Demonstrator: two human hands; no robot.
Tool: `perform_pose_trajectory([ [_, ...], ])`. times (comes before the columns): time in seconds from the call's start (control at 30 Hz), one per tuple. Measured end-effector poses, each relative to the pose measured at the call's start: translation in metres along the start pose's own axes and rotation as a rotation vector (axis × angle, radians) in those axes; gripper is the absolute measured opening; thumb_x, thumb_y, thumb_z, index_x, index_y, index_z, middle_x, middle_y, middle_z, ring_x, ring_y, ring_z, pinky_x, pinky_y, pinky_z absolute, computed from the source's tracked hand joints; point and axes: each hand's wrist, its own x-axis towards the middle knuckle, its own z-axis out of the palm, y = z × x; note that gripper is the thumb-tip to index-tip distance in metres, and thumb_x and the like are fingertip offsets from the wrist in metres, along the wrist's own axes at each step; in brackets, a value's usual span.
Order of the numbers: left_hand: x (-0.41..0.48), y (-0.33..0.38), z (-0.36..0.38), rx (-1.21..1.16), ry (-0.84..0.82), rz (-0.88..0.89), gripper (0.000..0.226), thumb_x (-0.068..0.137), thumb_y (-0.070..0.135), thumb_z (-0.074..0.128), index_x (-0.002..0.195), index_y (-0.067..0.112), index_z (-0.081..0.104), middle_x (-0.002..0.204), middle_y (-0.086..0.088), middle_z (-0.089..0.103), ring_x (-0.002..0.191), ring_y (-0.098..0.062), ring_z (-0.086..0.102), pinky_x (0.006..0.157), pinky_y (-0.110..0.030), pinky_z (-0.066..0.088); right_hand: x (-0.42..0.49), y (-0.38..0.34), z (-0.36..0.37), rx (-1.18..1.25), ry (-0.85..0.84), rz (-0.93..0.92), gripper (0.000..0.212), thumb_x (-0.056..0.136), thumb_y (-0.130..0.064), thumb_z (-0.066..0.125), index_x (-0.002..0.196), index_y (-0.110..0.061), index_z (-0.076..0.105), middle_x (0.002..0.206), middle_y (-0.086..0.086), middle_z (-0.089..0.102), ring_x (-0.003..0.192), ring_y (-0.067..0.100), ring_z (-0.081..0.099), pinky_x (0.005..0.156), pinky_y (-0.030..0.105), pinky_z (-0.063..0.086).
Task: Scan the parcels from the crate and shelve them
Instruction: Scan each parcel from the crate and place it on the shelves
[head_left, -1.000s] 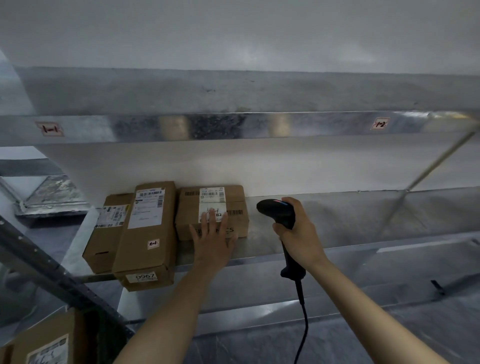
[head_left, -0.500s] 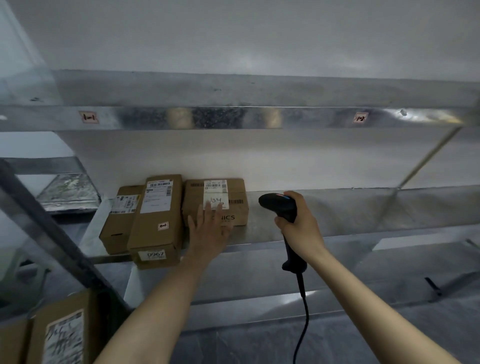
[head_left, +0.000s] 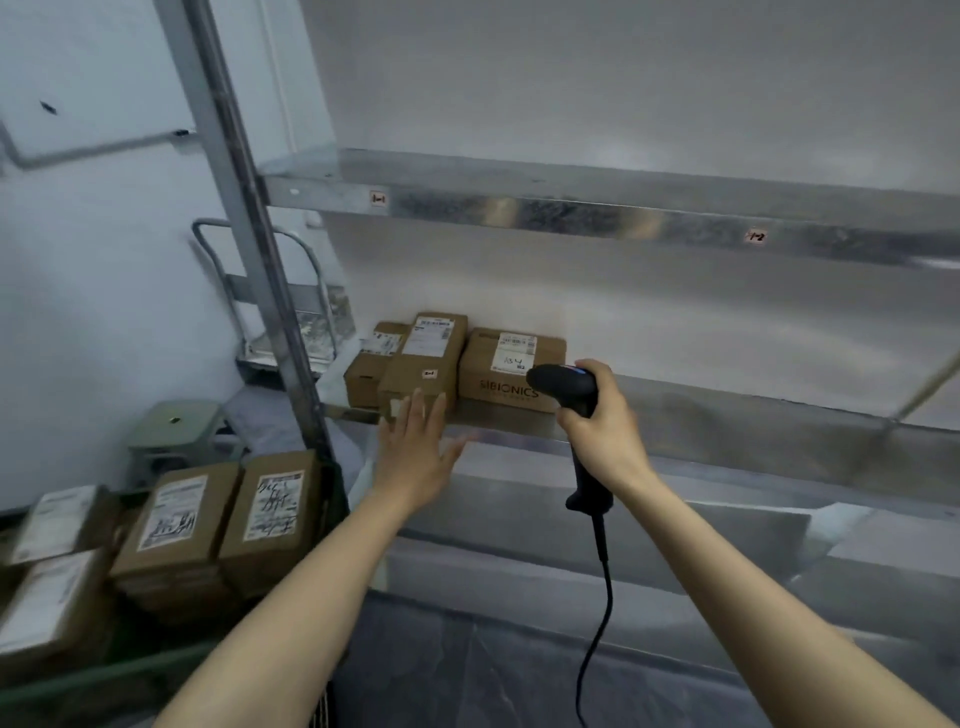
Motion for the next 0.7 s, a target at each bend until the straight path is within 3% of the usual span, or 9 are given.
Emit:
perform_pose_trajectory([
  [0.13, -0.056, -0.037, -0.016, 0.002, 0.03, -0.113, 0.071, 0.095, 0.062, 0.021, 0.153, 0.029, -0.003, 0.161, -0.004, -0.009, 0.147, -0.022, -0.009, 0.117, -0.051, 0.0, -0.023, -0.019, 0.018, 0.008, -0.083, -0.032, 0.051, 0.085, -0.004, 0.058, 0.127, -0.029, 0.045, 0.108, -0.006, 0.056, 0.083, 0.0, 0.053, 0.061, 0.002, 0.036],
  [0.23, -0.096, -0.063, -0.023, 0.006, 0.05, -0.203, 0.071, 0.094, 0.064, 0.018, 0.153, 0.03, -0.002, 0.161, -0.006, -0.005, 0.148, -0.024, -0.005, 0.117, -0.052, -0.001, -0.039, -0.031, 0.037, 0.028, -0.144, -0.063, 0.051, 0.084, -0.002, 0.057, 0.123, -0.031, 0.044, 0.103, -0.005, 0.055, 0.074, -0.01, 0.055, 0.054, 0.002, 0.039],
  [0.3, -0.12, -0.081, -0.028, 0.028, 0.076, -0.26, 0.07, 0.095, 0.062, 0.019, 0.153, 0.028, 0.002, 0.161, -0.006, 0.0, 0.148, -0.025, -0.002, 0.116, -0.053, 0.001, -0.047, -0.038, 0.05, 0.047, -0.194, -0.071, 0.051, 0.084, -0.003, 0.057, 0.122, -0.035, 0.044, 0.103, -0.007, 0.056, 0.074, -0.002, 0.056, 0.053, 0.006, 0.041],
  [0.47, -0.167, -0.127, -0.033, 0.074, 0.045, -0.401, 0.07, 0.095, 0.063, 0.017, 0.153, 0.028, -0.002, 0.161, -0.007, -0.007, 0.148, -0.024, -0.006, 0.117, -0.053, -0.001, -0.062, -0.051, 0.083, 0.092, -0.293, -0.093, 0.052, 0.085, -0.004, 0.057, 0.116, -0.042, 0.041, 0.095, -0.018, 0.054, 0.069, 0.006, 0.058, 0.051, 0.011, 0.044],
  [0.7, -0.199, -0.187, -0.031, 0.072, -0.035, -0.5, 0.07, 0.095, 0.063, 0.017, 0.153, 0.028, -0.004, 0.161, -0.004, -0.009, 0.147, -0.021, -0.009, 0.116, -0.055, 0.0, -0.071, -0.067, 0.14, 0.085, -0.361, -0.094, 0.051, 0.085, -0.004, 0.055, 0.124, -0.034, 0.042, 0.099, -0.01, 0.057, 0.072, 0.004, 0.058, 0.054, 0.015, 0.043],
])
